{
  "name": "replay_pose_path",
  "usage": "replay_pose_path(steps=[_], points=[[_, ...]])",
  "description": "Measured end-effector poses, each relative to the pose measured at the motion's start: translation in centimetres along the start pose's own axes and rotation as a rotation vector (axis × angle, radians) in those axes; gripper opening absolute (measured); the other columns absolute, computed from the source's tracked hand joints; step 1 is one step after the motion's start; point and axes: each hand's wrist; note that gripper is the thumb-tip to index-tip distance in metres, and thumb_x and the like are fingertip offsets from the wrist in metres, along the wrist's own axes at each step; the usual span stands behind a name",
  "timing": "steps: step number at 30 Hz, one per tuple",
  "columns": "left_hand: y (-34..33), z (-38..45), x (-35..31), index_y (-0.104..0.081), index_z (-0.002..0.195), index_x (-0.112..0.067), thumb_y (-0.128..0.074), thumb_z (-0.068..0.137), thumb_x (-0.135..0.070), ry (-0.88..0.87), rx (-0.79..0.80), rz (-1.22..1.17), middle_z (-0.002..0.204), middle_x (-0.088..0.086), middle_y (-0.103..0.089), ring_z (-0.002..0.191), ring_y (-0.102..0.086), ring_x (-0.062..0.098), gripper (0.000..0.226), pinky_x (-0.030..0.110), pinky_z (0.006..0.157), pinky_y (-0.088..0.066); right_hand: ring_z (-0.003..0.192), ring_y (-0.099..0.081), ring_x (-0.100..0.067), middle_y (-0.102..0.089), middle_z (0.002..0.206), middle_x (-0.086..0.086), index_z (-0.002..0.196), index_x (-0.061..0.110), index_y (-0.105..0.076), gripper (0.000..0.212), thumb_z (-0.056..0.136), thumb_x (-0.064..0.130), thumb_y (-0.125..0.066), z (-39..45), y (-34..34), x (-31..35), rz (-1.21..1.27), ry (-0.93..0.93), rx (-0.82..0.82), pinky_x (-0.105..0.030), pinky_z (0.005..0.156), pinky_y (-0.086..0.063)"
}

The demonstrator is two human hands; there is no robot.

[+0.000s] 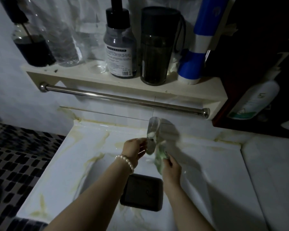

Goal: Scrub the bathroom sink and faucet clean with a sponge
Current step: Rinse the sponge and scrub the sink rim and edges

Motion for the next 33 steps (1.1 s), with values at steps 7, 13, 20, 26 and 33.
replay_pose_path(steps=[7, 13, 20, 26, 33], points=[[-1.3, -0.5, -2.1, -0.063, 0.084, 0.003, -0.057, 0.088, -0.005, -0.016, 0.097, 0.054, 0.081, 0.016, -0.064, 0.075, -0.063, 0.023, 0.011, 0.029, 0.071, -0.056, 0.094, -0.063, -0.034, -0.064, 0.105, -0.022, 0.117, 0.005, -0.06, 0.034, 0.097, 0.025, -0.039, 1.8, -2.4, 2.6, 0.67, -0.519, 0.267, -0.042, 0.072, -0.056], [-0.9, 0.9, -2.2, -0.064, 0.097, 0.005, -0.063, 0.085, -0.006, 0.056, 0.122, 0.062, 0.091, 0.017, -0.067, 0.079, -0.067, 0.023, 0.016, 0.028, 0.063, -0.057, 0.093, -0.065, -0.036, -0.063, 0.111, -0.026, 0.12, 0.004, -0.055, 0.029, 0.094, 0.003, -0.042, -0.2, -1.2, 0.5, 0.697, -0.544, 0.251, -0.037, 0.065, -0.058], [-2.7, 2.1, -3.7, -0.064, 0.085, 0.006, -0.076, 0.075, -0.011, -0.082, 0.031, 0.233, 0.078, 0.016, -0.066, 0.068, -0.064, 0.025, 0.023, 0.035, 0.071, -0.057, 0.091, -0.062, -0.037, -0.061, 0.108, -0.02, 0.111, 0.007, -0.056, 0.026, 0.092, -0.005, -0.043, -0.8, 0.1, 1.1, 0.216, -0.509, 0.232, -0.043, 0.064, -0.056], [-0.5, 2.7, -2.2, -0.064, 0.071, -0.005, -0.064, 0.086, -0.024, -0.281, -0.127, 0.388, 0.075, 0.012, -0.068, 0.067, -0.061, 0.021, 0.024, 0.03, 0.068, -0.053, 0.09, -0.06, -0.034, -0.061, 0.11, -0.022, 0.115, 0.007, -0.056, 0.026, 0.094, 0.0, -0.043, -0.3, -0.4, 0.3, 0.349, -0.597, 0.244, -0.044, 0.067, -0.054], [2.6, 3.3, 6.1, -0.058, 0.105, -0.001, -0.045, 0.096, -0.033, 0.212, 0.151, 0.176, 0.099, 0.021, -0.06, 0.091, -0.058, 0.033, 0.035, 0.044, 0.083, -0.05, 0.084, -0.067, -0.03, -0.072, 0.093, -0.014, 0.102, 0.008, -0.066, 0.025, 0.077, 0.008, -0.064, 0.8, -1.7, -0.3, 0.248, -0.571, 0.449, -0.037, 0.067, -0.053]])
Point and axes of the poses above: each hand's wrist, its own z-axis towards the middle knuckle, its own y-axis out of the back of the hand, x = y × z
